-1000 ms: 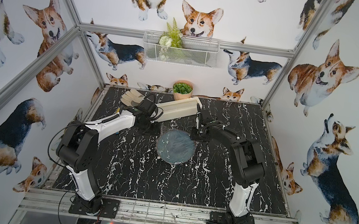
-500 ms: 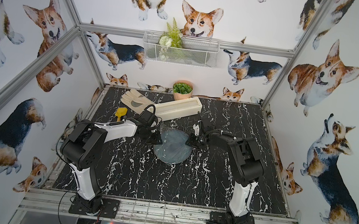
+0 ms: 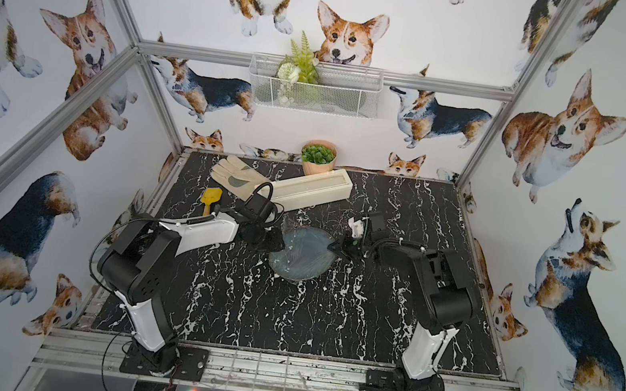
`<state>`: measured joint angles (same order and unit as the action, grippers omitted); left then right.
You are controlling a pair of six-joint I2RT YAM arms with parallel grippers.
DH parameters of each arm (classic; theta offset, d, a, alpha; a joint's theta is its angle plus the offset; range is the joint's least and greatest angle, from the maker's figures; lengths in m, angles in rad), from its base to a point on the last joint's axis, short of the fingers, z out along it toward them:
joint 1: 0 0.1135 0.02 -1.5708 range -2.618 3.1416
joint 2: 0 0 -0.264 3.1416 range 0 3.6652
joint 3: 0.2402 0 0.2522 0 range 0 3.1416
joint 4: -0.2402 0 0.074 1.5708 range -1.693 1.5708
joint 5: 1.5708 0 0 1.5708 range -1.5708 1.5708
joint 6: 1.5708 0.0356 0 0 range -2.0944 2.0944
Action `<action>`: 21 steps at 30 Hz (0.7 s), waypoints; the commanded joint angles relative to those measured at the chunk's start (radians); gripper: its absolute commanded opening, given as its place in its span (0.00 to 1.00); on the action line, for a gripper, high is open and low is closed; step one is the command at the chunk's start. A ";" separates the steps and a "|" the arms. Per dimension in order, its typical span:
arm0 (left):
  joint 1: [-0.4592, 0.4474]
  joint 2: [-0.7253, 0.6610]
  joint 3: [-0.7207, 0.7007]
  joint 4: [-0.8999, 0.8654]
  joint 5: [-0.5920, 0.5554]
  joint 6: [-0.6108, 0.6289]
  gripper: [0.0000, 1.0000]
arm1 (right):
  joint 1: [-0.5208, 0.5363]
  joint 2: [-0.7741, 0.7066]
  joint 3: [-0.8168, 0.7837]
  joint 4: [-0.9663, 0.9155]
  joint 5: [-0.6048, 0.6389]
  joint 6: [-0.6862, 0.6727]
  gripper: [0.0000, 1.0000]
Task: Wrap the plate with plastic wrap
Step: Pick up the plate at the center of the board, then cover the plate with plastic wrap.
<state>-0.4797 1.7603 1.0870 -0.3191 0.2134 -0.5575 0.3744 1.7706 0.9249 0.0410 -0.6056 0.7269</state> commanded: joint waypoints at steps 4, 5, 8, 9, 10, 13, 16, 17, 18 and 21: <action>0.036 -0.092 0.141 -0.073 -0.113 0.136 0.63 | -0.018 -0.089 0.006 -0.026 -0.024 -0.081 0.00; 0.043 -0.091 0.167 -0.080 -0.091 0.150 0.63 | -0.022 -0.095 0.000 -0.022 -0.031 -0.091 0.00; 0.074 -0.035 0.280 -0.105 0.060 0.177 0.64 | -0.042 -0.115 -0.036 0.065 -0.095 -0.079 0.00; 0.076 -0.007 0.315 -0.112 0.113 0.181 0.64 | -0.044 -0.121 -0.045 0.087 -0.105 -0.074 0.00; 0.076 0.021 0.346 -0.117 0.152 0.185 0.64 | -0.046 -0.128 -0.046 0.095 -0.112 -0.077 0.00; 0.075 0.101 0.414 -0.109 0.239 0.175 0.64 | -0.046 -0.140 -0.038 0.104 -0.143 -0.083 0.00; 0.075 0.152 0.439 -0.077 0.276 0.153 0.63 | -0.046 -0.152 -0.040 0.112 -0.156 -0.078 0.00; 0.075 0.160 0.439 -0.066 0.284 0.145 0.63 | -0.046 -0.156 -0.040 0.111 -0.158 -0.080 0.00; 0.075 0.166 0.436 -0.050 0.292 0.135 0.62 | -0.046 -0.158 -0.042 0.110 -0.159 -0.081 0.00; 0.073 0.180 0.418 -0.002 0.314 0.106 0.61 | -0.045 -0.163 -0.039 0.109 -0.162 -0.078 0.00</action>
<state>-0.4057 1.9297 1.5124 -0.3828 0.4583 -0.4236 0.3275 1.6218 0.8791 0.0509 -0.6842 0.6319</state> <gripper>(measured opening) 0.618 0.092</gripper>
